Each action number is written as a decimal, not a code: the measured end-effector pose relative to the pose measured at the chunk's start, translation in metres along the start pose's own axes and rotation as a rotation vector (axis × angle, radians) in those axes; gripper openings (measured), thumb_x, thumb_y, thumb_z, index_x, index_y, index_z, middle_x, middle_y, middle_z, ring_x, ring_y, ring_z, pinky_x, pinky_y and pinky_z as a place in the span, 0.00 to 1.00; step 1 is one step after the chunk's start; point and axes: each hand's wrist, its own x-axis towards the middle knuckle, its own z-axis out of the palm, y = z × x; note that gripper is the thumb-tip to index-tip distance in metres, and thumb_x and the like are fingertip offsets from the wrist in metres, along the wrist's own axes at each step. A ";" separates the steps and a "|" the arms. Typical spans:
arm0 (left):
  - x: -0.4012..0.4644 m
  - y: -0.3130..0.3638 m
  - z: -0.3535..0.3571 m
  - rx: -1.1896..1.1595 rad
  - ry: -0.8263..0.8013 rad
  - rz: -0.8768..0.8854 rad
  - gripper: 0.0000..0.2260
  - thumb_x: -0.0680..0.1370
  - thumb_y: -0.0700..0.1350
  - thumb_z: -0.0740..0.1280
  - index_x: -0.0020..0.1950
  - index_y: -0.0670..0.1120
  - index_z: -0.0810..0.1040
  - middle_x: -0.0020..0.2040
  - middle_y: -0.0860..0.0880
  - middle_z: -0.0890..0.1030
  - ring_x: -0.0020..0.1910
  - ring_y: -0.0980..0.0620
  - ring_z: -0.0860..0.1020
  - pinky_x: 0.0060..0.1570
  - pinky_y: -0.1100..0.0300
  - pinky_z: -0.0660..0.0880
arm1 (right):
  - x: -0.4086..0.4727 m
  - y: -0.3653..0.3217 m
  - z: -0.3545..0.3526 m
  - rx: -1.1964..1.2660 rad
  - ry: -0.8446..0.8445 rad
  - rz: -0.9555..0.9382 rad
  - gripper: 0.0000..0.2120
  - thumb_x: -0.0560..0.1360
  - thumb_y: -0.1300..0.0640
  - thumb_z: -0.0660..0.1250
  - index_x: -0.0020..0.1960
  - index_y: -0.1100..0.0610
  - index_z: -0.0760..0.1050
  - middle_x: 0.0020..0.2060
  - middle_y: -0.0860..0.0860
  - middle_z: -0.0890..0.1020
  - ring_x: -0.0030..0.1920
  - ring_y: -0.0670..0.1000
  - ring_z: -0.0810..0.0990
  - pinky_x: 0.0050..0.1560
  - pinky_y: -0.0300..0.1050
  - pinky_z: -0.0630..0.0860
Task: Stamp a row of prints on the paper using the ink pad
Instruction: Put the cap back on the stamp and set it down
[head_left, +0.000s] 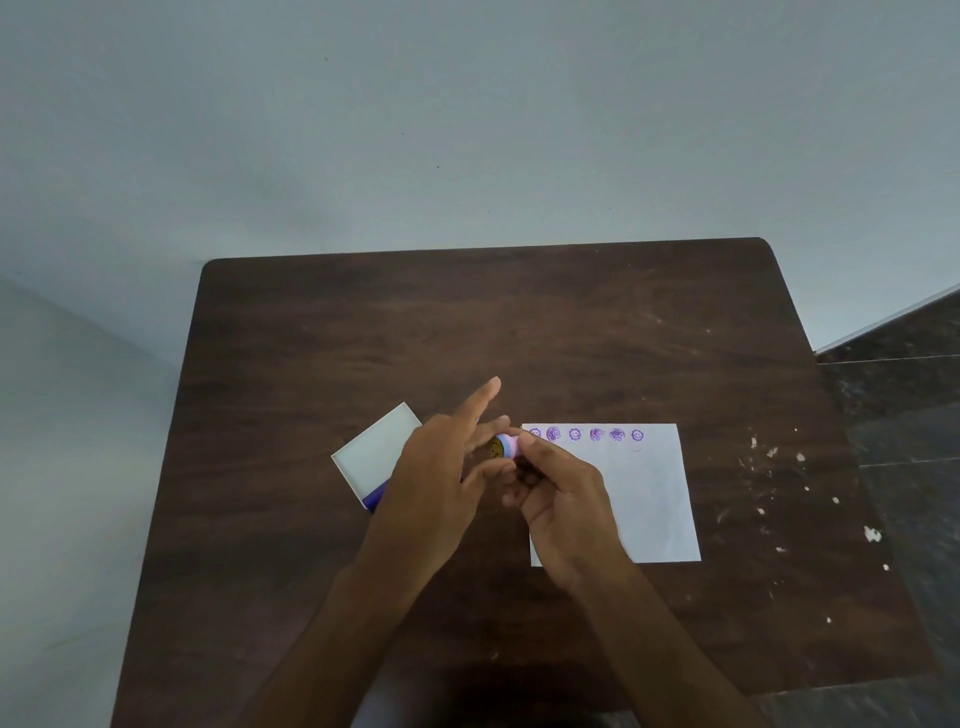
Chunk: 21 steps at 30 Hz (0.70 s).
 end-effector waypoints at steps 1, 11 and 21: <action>0.000 0.000 -0.001 0.009 0.016 0.009 0.33 0.72 0.65 0.58 0.76 0.58 0.59 0.65 0.56 0.78 0.64 0.57 0.74 0.60 0.68 0.62 | 0.000 0.001 0.001 0.001 0.004 0.003 0.11 0.78 0.54 0.66 0.49 0.60 0.84 0.41 0.59 0.85 0.36 0.52 0.82 0.36 0.44 0.79; 0.001 -0.009 0.004 -0.072 0.047 -0.043 0.33 0.72 0.65 0.61 0.76 0.60 0.58 0.65 0.58 0.77 0.62 0.64 0.71 0.50 0.87 0.57 | 0.003 0.002 0.002 0.001 -0.017 0.048 0.13 0.73 0.51 0.70 0.50 0.60 0.84 0.45 0.60 0.85 0.41 0.54 0.84 0.43 0.46 0.80; -0.005 -0.020 0.005 -0.171 0.072 -0.095 0.28 0.77 0.51 0.66 0.75 0.61 0.59 0.63 0.60 0.78 0.53 0.81 0.70 0.45 0.87 0.61 | 0.009 0.001 0.000 -0.005 -0.167 0.112 0.15 0.75 0.54 0.70 0.57 0.62 0.81 0.49 0.62 0.84 0.46 0.55 0.83 0.49 0.50 0.80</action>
